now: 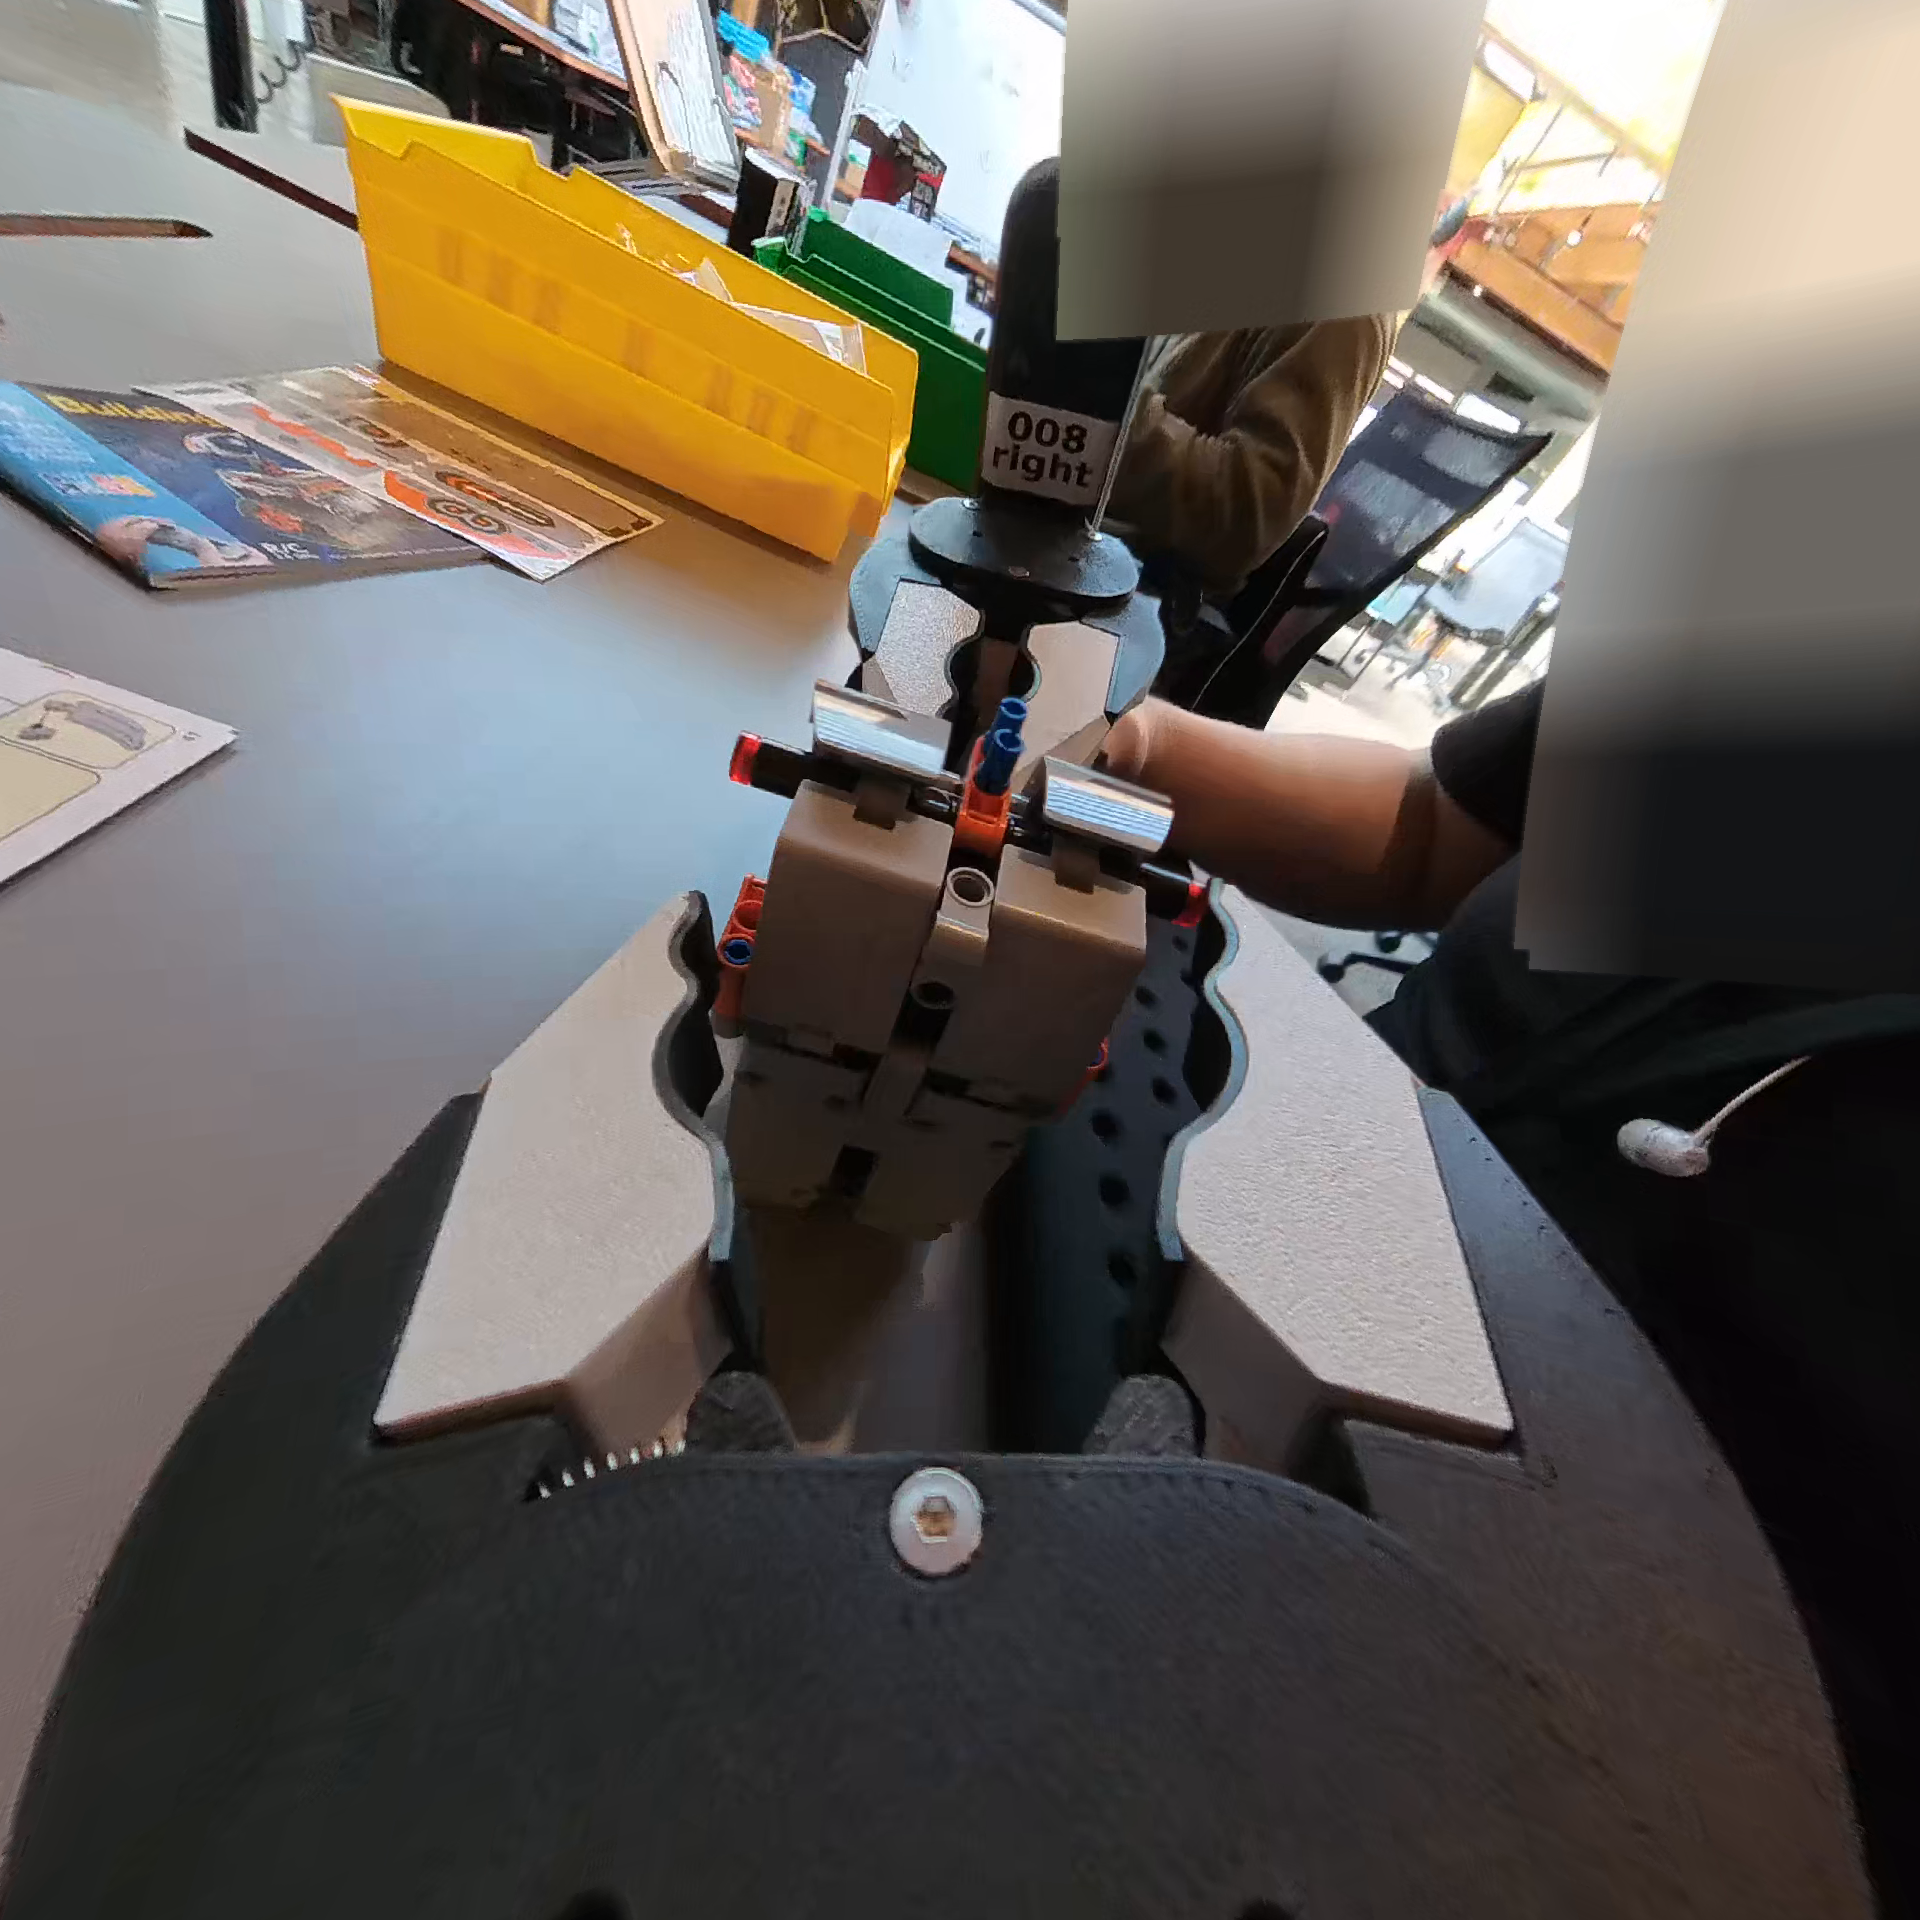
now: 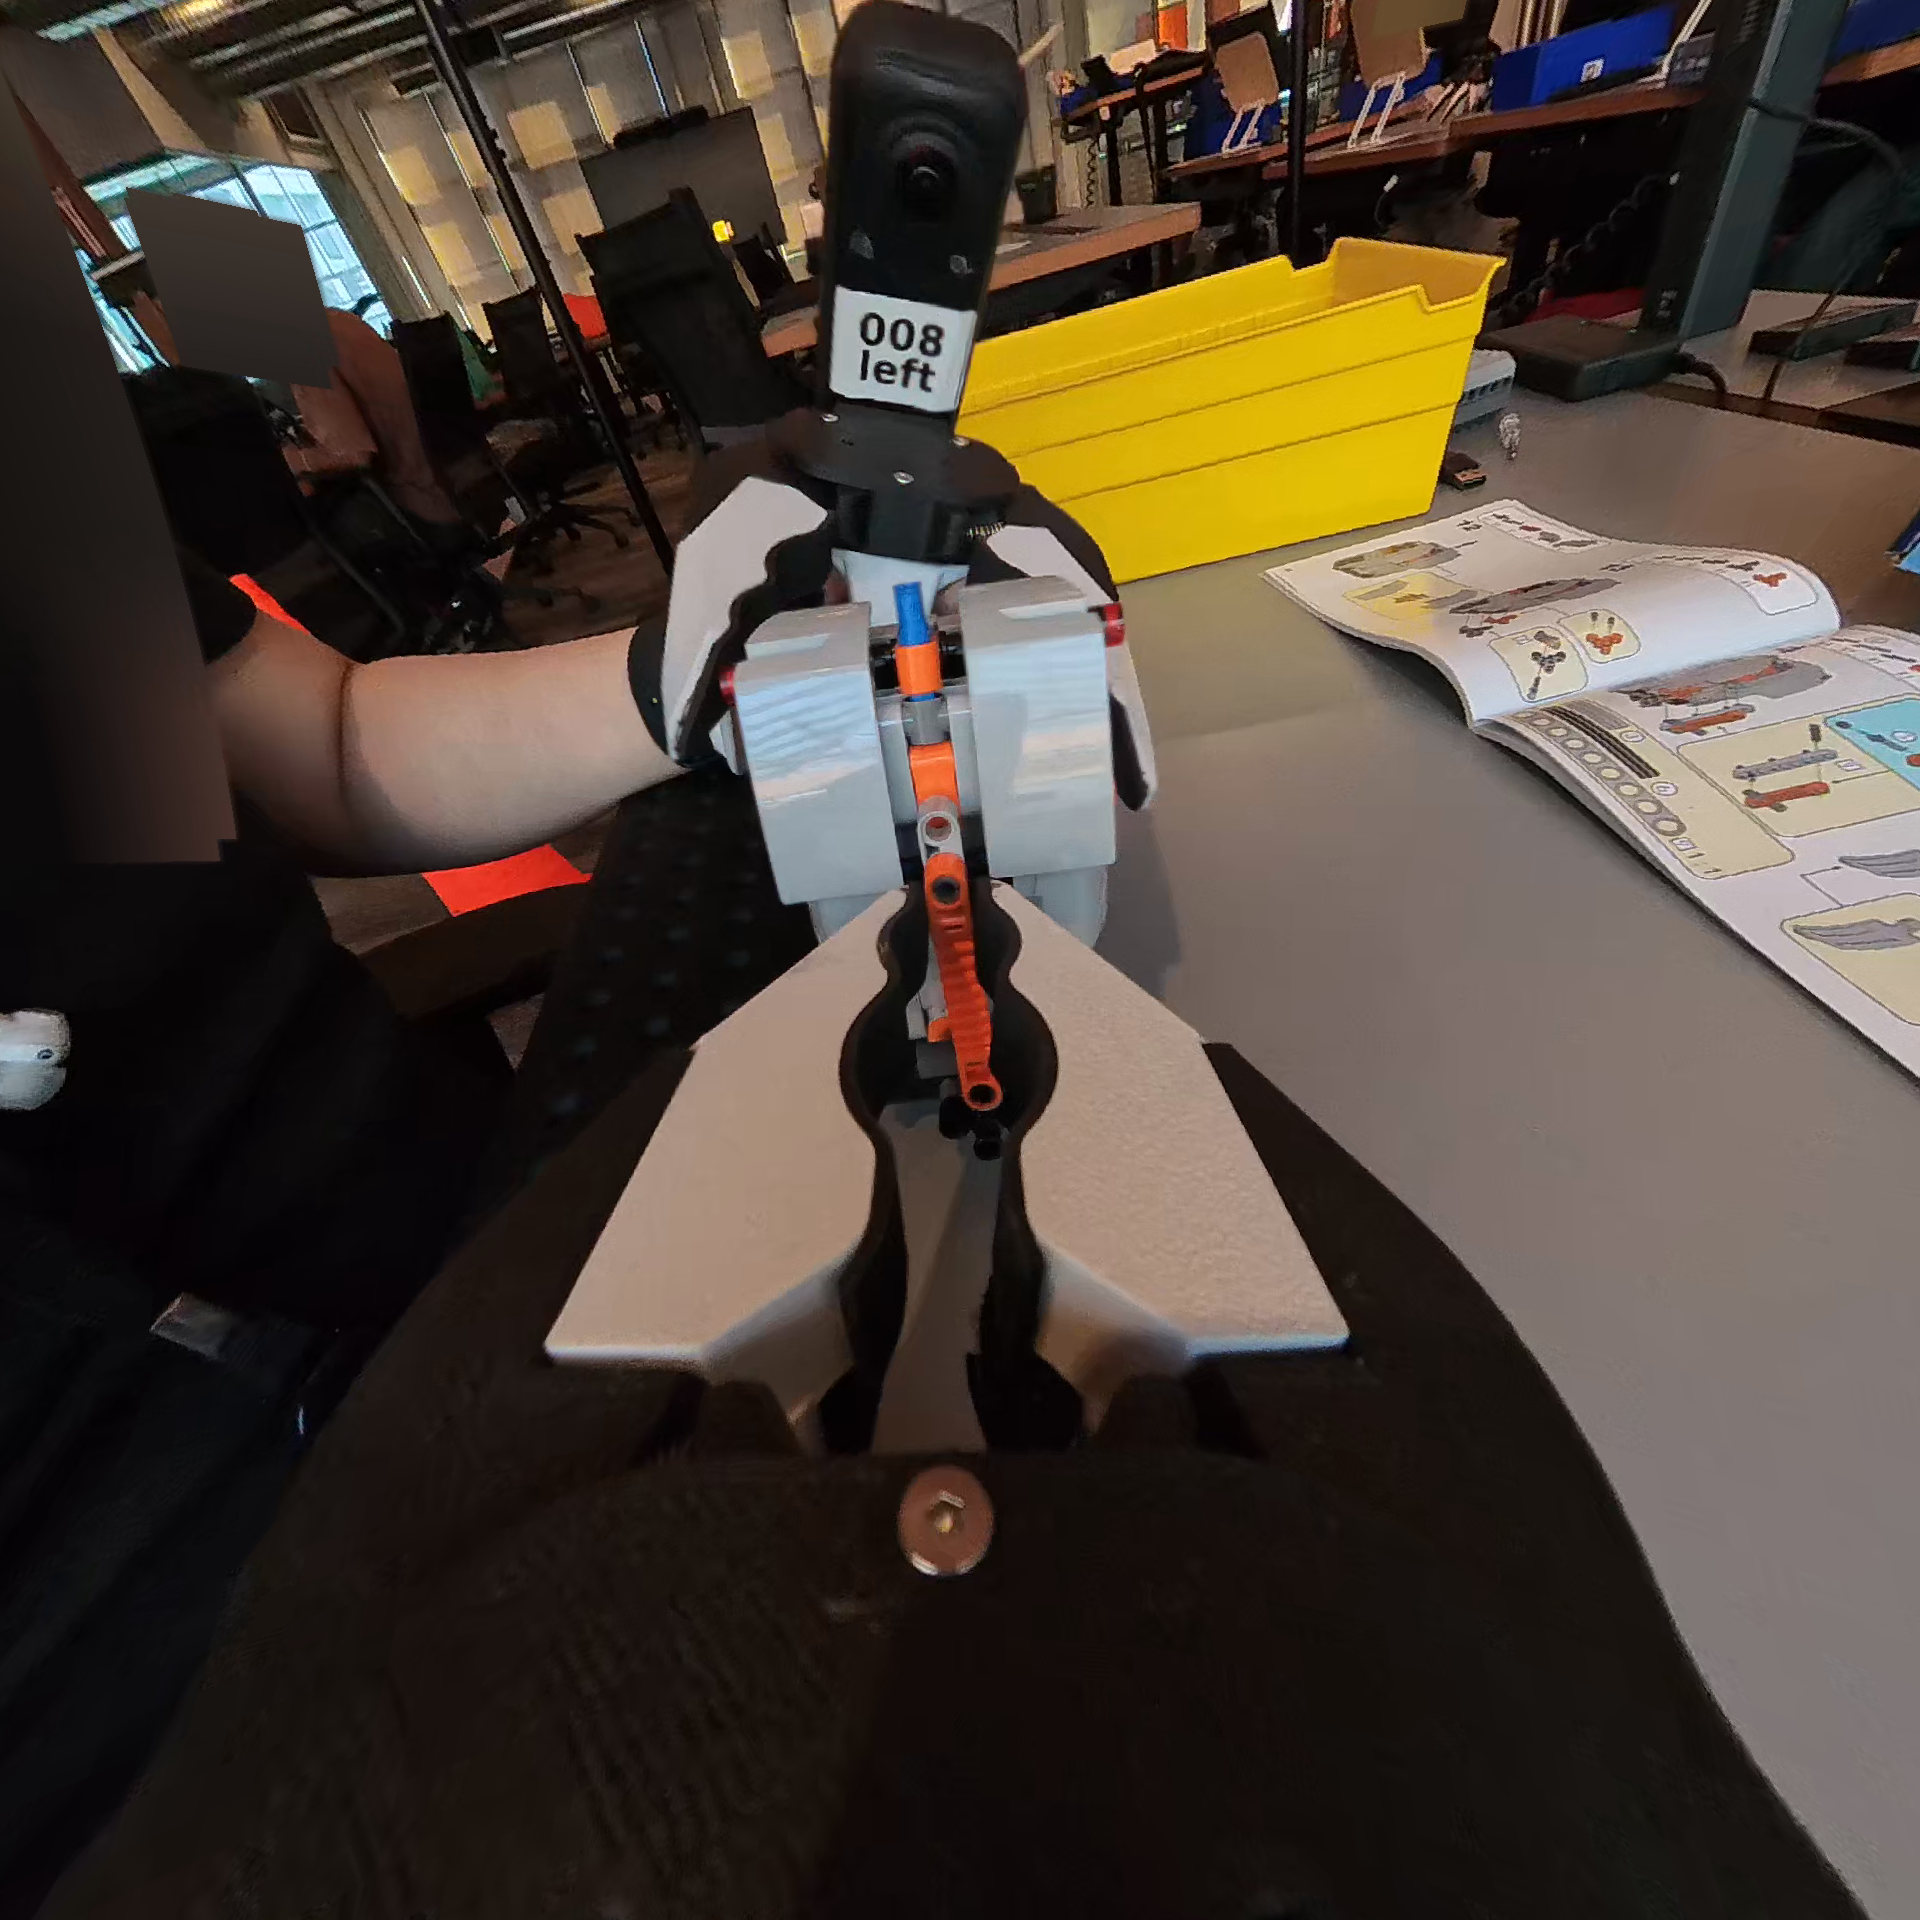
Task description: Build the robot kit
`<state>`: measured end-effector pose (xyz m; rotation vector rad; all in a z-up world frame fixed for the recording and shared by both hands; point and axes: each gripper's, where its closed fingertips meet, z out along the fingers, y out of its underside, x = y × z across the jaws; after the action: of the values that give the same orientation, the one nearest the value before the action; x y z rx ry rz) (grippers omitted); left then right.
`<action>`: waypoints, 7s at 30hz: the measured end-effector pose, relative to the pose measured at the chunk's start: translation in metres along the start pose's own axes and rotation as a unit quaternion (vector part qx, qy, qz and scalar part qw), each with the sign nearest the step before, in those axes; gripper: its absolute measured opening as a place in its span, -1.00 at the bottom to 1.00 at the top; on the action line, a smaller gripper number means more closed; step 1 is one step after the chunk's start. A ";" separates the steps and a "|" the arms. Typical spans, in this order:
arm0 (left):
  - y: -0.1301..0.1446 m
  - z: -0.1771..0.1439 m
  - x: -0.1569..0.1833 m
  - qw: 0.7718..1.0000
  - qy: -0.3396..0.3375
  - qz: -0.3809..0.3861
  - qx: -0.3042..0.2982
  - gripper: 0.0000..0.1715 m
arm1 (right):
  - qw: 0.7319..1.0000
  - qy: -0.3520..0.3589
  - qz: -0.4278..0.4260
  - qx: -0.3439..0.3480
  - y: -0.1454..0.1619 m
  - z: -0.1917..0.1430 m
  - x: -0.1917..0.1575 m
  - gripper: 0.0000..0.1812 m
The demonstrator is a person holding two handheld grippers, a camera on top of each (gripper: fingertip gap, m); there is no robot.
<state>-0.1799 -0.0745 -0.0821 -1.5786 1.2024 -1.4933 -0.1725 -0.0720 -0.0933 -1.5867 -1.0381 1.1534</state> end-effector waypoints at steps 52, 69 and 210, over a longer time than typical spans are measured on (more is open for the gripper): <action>0.010 -0.024 0.013 0.980 -0.102 0.171 0.016 -0.29 | 0.998 -0.018 -0.045 0.040 -0.015 -0.002 -0.021 -1.00; 0.013 -0.027 0.013 0.983 -0.089 0.160 0.020 -0.29 | 0.997 -0.014 -0.077 -0.006 -0.001 0.005 -0.024 -0.93; 0.036 0.019 -0.018 0.910 0.185 -0.348 -0.128 -0.31 | 0.962 -0.121 -0.200 -0.143 0.040 0.028 -0.007 -0.34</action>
<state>-0.1670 -0.0741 -0.1248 -2.1094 1.1167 -2.2389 -0.1964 -0.0840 -0.1349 -1.3778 -1.6637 0.9620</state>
